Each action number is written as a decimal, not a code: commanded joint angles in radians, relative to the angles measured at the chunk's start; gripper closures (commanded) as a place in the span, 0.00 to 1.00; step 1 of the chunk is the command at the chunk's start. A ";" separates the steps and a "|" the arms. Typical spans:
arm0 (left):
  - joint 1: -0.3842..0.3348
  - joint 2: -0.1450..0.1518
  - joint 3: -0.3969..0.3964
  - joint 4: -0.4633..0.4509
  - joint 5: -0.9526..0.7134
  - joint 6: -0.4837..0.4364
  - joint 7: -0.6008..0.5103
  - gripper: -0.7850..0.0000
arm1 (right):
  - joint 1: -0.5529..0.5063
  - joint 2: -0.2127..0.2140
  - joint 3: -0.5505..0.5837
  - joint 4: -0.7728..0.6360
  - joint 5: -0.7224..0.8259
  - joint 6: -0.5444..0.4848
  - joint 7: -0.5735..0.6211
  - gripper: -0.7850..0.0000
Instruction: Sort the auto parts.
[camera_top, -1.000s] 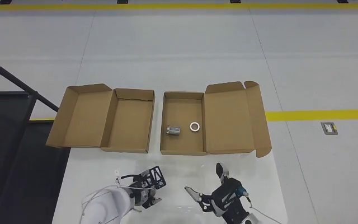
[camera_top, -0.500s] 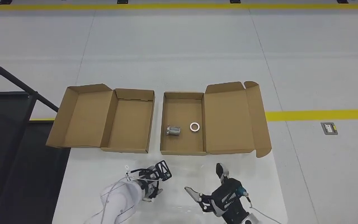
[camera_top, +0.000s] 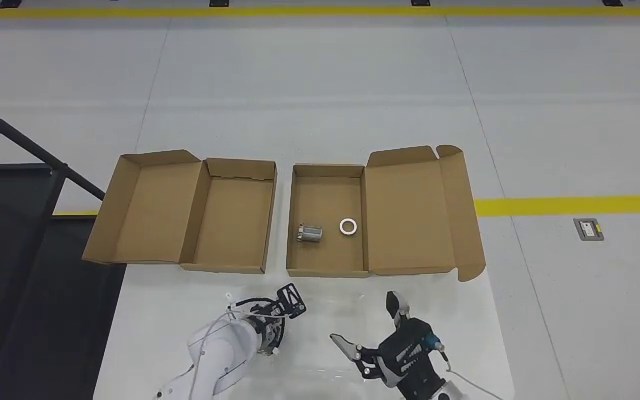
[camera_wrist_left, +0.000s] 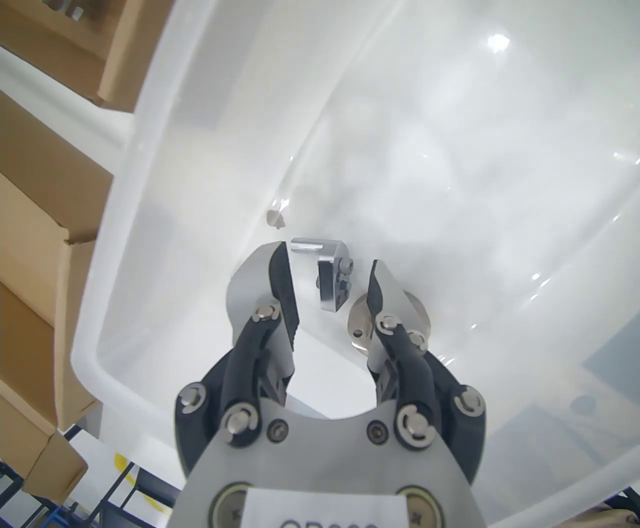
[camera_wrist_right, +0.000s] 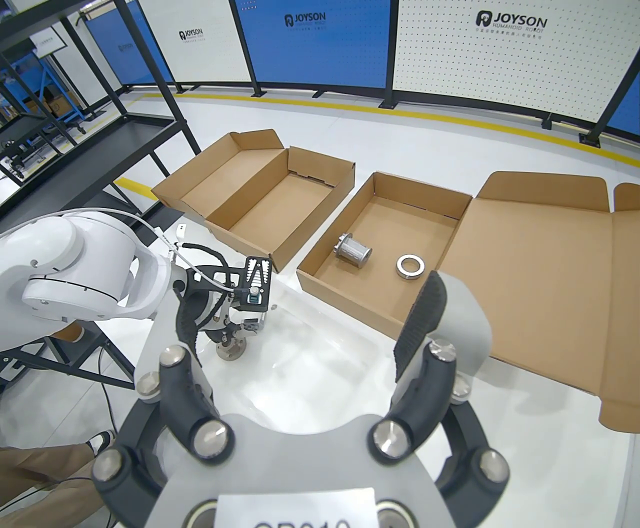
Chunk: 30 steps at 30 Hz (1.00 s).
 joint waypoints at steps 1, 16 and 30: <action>-0.006 -0.002 0.004 0.008 -0.004 0.002 -0.015 0.52 | 0.000 0.000 0.000 0.000 0.000 0.000 0.000 0.00; -0.048 -0.018 0.043 0.066 0.011 0.022 -0.021 0.62 | 0.000 0.000 0.000 0.000 0.000 0.000 0.000 0.00; -0.064 -0.027 0.057 0.079 0.010 0.016 0.021 0.70 | 0.000 0.000 0.000 0.000 0.000 0.000 0.000 0.00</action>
